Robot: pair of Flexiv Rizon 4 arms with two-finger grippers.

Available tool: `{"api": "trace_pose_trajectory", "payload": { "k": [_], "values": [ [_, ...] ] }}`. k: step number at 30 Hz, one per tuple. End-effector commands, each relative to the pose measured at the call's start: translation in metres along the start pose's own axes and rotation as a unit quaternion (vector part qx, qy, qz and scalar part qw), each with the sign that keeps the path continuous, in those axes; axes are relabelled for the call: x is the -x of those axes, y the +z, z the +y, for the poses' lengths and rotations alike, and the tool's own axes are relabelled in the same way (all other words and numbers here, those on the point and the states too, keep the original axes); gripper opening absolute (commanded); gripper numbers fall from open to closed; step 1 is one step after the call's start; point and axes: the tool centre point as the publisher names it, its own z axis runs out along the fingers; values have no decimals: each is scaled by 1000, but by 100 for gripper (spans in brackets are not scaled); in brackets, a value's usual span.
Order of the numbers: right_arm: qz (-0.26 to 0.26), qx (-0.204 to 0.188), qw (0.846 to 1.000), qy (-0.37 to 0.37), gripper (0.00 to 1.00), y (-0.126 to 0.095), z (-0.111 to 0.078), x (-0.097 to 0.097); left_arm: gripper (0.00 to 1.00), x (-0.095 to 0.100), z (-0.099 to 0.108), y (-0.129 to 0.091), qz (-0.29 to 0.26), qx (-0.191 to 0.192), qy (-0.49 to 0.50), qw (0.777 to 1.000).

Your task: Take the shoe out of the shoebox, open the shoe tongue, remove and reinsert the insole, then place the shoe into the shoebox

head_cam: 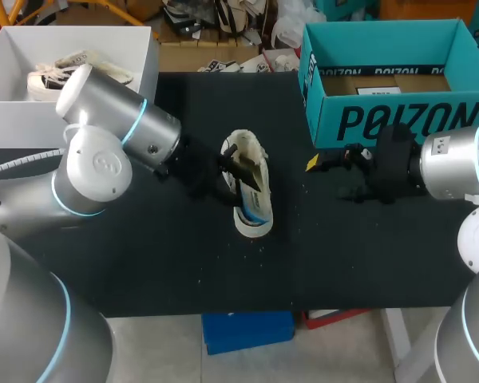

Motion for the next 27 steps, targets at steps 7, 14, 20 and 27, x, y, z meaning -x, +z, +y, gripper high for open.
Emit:
{"api": "trace_pose_trajectory", "payload": {
  "k": [7, 14, 20, 27],
  "values": [
    [0, 0, 1000, 0, 100, 0, 0, 0, 31, 3, -27, -3, 2, -30, 22, 999],
    [0, 0, 1000, 0, 100, 0, 0, 0, 0, -3, -29, 6, 13, -46, 21, 999],
    [0, 0, 1000, 0, 100, 0, 0, 0, 0, -4, -23, 5, 15, -42, 18, 999],
    [0, 0, 1000, 0, 100, 0, 0, 0, 0, -6, -12, 6, 14, -29, 9, 999]
  ]
}}
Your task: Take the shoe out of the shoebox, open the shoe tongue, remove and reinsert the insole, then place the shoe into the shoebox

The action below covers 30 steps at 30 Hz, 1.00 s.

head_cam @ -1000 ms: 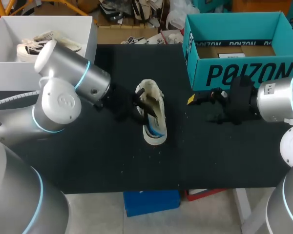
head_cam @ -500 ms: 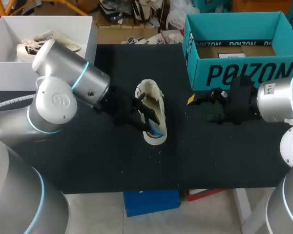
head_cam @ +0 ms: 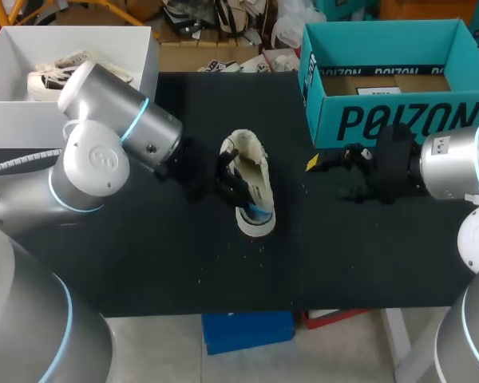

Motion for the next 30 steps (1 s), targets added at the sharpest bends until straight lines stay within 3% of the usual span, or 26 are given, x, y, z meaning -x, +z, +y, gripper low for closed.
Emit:
{"api": "trace_pose_trajectory", "payload": {
  "k": [1, 17, 18, 20, 21, 22, 23, 28, 30],
  "values": [
    [0, 0, 1000, 0, 100, 0, 0, 0, 0, -1, 7, 4, 1, 8, -4, 1000],
    [0, 0, 1000, 0, 100, 0, 0, 0, 0, -8, 24, 5, 12, 47, -27, 998],
    [0, 0, 1000, 0, 100, 0, 0, 0, 17, -7, 22, 6, 14, 43, -26, 999],
    [0, 0, 1000, 0, 100, 0, 0, 0, 30, -8, 20, 9, 18, 34, -25, 999],
    [0, 0, 1000, 0, 100, 0, 0, 0, 42, -8, 18, 10, 15, 25, -25, 999],
    [0, 0, 1000, 0, 100, 0, 0, 0, 81, -7, 16, 10, 13, 21, -25, 999],
    [0, 0, 1000, 0, 100, 0, 0, 0, 100, -6, 14, 9, 11, 17, -23, 1000],
    [0, 0, 1000, 0, 100, 0, 0, 0, 100, 3, 5, -13, 2, 25, -5, 1000],
    [0, 0, 1000, 0, 100, 0, 0, 0, 76, 3, 7, -19, 8, 33, -2, 999]
  ]
}}
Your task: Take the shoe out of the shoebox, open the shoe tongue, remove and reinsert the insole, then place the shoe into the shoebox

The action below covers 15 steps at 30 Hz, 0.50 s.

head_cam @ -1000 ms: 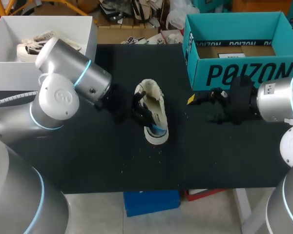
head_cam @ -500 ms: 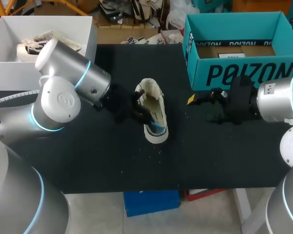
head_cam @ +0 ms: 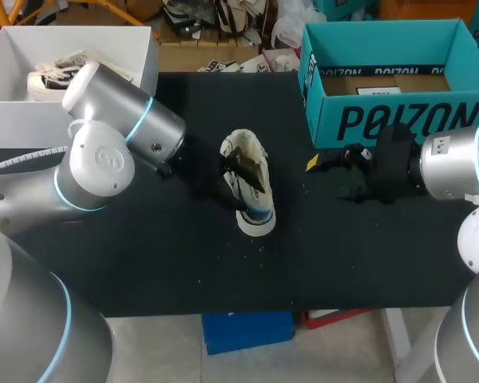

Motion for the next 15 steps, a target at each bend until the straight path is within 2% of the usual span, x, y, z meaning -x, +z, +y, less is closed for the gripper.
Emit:
{"api": "trace_pose_trajectory", "payload": {
  "k": [1, 2, 5, 6, 15],
  "values": [
    [0, 0, 1000, 0, 100, 0, 0, 0, 58, -2, -6, -20, 12, 14, 0, 1000],
    [0, 0, 1000, 0, 100, 0, 0, 0, 42, -4, -4, -20, 17, 18, -1, 1000],
    [0, 0, 1000, 0, 100, 0, 0, 0, 8, -7, 1, -19, 42, 35, -1, 999],
    [0, 0, 1000, 0, 100, 0, 0, 0, 0, -8, 2, -17, 53, 43, 1, 998],
    [0, 0, 1000, 0, 100, 0, 0, 0, 0, -17, 8, -3, 147, 81, 19, 986]
  ]
}}
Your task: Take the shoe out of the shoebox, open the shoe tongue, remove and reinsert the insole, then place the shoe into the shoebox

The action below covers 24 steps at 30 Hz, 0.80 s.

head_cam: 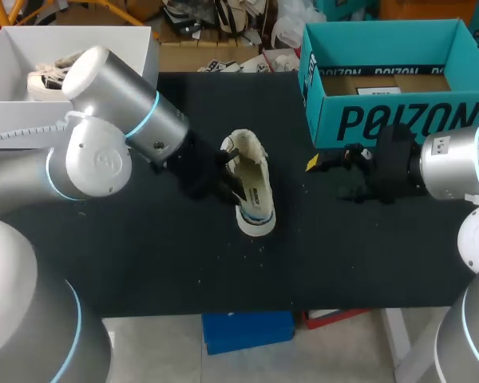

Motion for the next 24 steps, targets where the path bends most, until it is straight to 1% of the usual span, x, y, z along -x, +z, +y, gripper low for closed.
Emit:
{"api": "trace_pose_trajectory", "payload": {
  "k": [1, 5, 8, 9, 19, 24],
  "values": [
    [0, 0, 1000, 0, 100, 0, 0, 0, 0, 5, 3, 8, 55, 14, -2, 998],
    [0, 0, 1000, 0, 100, 0, 0, 0, 0, 1, 5, 13, 87, 19, -1, 996],
    [0, 0, 1000, 0, 100, 0, 0, 0, 0, -1, 5, 17, 98, 16, -3, 995],
    [0, 0, 1000, 0, 100, 0, 0, 0, 0, -2, 6, 21, 110, 14, -4, 994],
    [0, 0, 1000, 0, 100, 0, 0, 0, 0, -7, 10, 47, 147, -6, 1, 989],
    [0, 0, 1000, 0, 100, 0, 0, 0, 0, -6, 11, 56, 161, -9, 5, 987]
  ]
}}
